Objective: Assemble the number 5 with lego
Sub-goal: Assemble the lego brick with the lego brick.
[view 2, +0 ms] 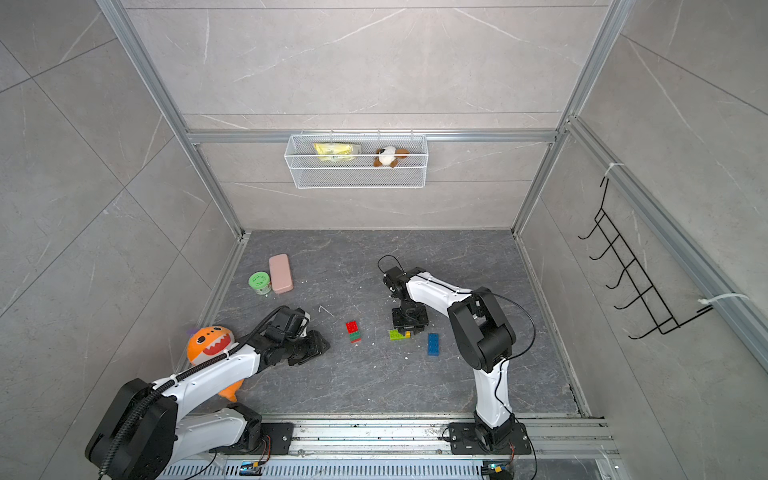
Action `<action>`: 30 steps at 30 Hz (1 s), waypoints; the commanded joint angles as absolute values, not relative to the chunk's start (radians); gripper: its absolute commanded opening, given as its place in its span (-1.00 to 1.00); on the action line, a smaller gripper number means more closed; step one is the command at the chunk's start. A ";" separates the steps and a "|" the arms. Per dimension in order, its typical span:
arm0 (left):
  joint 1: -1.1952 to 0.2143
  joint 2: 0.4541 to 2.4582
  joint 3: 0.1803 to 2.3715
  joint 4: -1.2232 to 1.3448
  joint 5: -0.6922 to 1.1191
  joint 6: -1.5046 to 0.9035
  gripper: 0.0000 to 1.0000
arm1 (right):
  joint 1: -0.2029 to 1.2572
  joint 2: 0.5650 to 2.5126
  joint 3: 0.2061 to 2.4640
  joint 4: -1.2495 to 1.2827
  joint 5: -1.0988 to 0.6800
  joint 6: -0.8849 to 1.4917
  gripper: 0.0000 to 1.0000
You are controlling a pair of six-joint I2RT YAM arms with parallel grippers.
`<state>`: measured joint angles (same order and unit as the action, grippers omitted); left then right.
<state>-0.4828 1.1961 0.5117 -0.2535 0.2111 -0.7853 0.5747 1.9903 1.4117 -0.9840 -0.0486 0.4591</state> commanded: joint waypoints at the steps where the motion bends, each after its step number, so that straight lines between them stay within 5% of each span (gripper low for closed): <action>1: -0.485 1.178 0.510 -0.254 0.210 -0.790 -0.05 | 0.590 2.054 1.355 -0.926 -0.111 0.499 -0.24; 30: -0.486 1.135 0.497 -0.268 0.203 -0.804 -0.05 | 0.625 1.898 1.264 -0.814 -0.231 0.615 -0.17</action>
